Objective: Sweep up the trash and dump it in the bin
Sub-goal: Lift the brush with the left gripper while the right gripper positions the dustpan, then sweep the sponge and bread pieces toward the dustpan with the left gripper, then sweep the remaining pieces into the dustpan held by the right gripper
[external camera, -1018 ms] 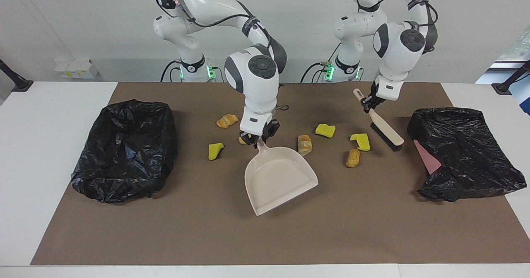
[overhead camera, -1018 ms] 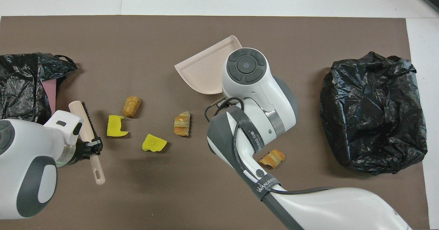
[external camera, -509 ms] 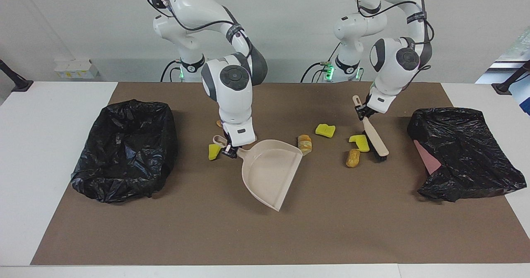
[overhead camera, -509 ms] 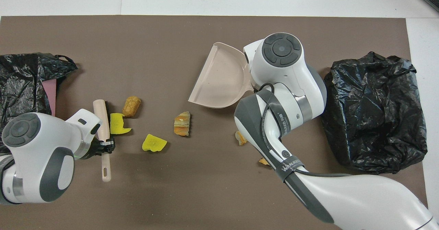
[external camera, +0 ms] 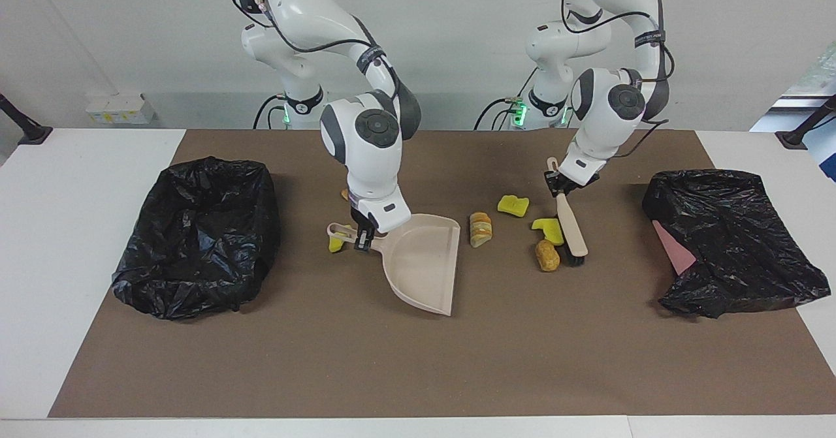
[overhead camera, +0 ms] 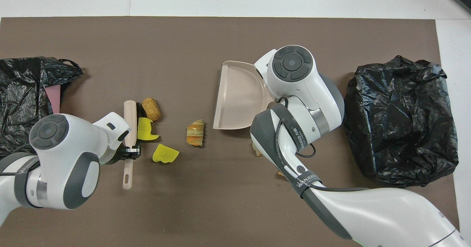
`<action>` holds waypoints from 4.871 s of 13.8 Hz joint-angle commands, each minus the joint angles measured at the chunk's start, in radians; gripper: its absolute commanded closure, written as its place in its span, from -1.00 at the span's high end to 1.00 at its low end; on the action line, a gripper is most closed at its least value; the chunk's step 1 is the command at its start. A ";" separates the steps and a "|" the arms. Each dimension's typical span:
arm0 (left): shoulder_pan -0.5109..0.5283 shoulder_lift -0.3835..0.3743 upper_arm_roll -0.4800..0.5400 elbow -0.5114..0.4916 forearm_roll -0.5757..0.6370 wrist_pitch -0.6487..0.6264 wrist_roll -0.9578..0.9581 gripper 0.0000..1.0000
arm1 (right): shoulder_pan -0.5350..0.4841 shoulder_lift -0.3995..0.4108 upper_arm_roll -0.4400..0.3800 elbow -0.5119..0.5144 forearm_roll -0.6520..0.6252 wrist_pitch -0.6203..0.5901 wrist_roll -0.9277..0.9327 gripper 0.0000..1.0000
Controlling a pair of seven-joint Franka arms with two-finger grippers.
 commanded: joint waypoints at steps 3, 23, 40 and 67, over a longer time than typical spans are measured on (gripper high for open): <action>-0.060 0.019 0.010 0.018 -0.023 0.017 0.015 -1.00 | 0.001 -0.028 0.006 -0.050 -0.043 0.046 -0.032 -1.00; -0.428 0.137 0.012 0.220 -0.278 0.168 -0.298 -1.00 | 0.033 -0.073 0.006 -0.174 -0.102 0.146 -0.094 -1.00; -0.291 -0.125 0.017 0.066 -0.083 -0.287 -0.956 -1.00 | 0.024 -0.074 0.006 -0.175 -0.086 0.150 -0.072 -1.00; -0.512 0.254 0.009 0.323 -0.196 0.177 -0.367 -1.00 | 0.013 -0.071 0.006 -0.178 -0.091 0.170 -0.080 -1.00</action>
